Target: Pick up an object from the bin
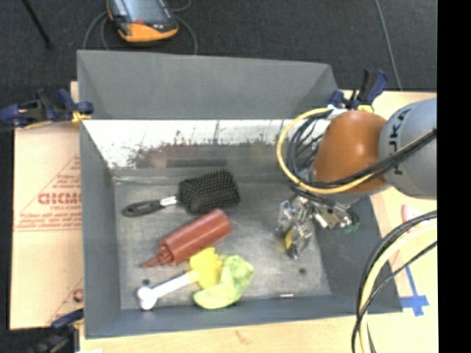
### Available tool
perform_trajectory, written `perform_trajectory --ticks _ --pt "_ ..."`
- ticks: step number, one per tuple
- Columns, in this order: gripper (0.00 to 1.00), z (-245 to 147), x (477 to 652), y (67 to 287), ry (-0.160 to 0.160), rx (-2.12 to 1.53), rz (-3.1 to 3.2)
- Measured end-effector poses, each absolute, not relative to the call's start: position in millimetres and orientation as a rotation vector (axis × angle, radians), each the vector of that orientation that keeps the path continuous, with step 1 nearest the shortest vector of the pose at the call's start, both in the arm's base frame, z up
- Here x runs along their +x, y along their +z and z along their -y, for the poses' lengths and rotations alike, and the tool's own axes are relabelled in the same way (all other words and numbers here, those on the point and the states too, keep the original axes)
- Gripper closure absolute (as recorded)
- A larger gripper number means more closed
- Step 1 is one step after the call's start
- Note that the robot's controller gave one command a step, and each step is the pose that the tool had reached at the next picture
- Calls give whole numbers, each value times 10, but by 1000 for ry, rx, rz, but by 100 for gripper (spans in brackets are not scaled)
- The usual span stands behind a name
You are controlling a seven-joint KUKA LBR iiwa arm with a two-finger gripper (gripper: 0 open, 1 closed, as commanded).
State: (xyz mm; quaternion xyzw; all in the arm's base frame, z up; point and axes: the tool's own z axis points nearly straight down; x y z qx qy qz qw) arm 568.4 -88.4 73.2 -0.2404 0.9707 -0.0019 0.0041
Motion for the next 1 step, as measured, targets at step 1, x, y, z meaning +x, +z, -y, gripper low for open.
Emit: perform_trajectory --ticks 1 --pt "100 884 5684 732 -6 -753 -3042"
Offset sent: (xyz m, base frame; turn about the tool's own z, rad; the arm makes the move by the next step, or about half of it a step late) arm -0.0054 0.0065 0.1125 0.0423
